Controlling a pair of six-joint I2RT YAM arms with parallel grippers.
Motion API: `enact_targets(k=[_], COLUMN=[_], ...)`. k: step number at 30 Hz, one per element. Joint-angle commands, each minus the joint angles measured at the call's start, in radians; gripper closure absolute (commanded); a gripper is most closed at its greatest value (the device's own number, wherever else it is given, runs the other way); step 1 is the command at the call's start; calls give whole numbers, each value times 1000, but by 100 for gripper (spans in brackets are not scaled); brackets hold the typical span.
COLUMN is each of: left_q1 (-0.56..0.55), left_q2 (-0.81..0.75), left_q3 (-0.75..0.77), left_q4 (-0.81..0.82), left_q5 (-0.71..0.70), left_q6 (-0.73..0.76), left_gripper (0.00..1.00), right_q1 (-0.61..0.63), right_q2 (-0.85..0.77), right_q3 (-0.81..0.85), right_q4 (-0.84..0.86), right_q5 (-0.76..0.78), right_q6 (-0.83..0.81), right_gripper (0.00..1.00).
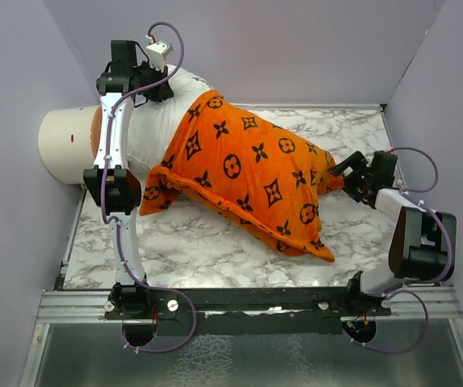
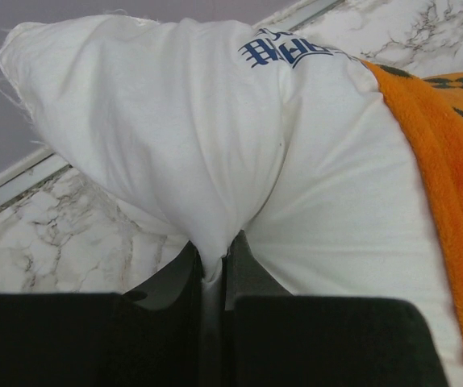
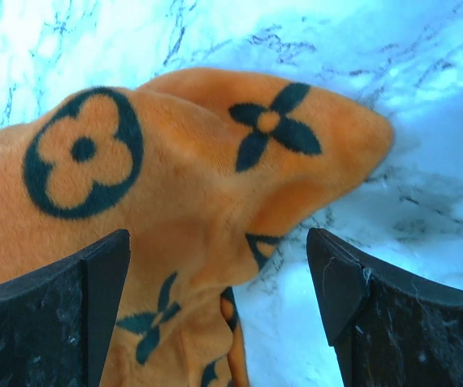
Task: Remove the pillowcase from the pillow
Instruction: Remove the pillow from the pillowcase.
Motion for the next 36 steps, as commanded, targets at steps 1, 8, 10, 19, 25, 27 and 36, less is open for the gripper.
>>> enact_targets(k=[1, 8, 10, 19, 25, 27, 36], left_q1=[-12, -15, -16, -30, -32, -32, -32], left_q2=[-18, -6, -2, 5, -6, -12, -58], left_q3=[33, 35, 34, 39, 32, 31, 30], left_q4=[2, 14, 17, 13, 2, 1, 41], left_q5=[-88, -132, -139, -160, -168, -172, -238], left_q6=[70, 102, 107, 126, 143, 148, 179], left_gripper=[100, 100, 100, 100, 100, 100, 100], right_q1=[-6, 17, 35, 167, 174, 167, 16], right_q2=[73, 196, 225, 341, 300, 276, 104], right_q3=[100, 186, 212, 261, 229, 240, 168], right_q4=[45, 0, -54, -54, 18, 16, -21], right_q5=[-19, 69, 120, 88, 36, 50, 142], right_q6=[33, 9, 6, 64, 195, 207, 233], right_gripper=[10, 0, 0, 7, 34, 45, 99])
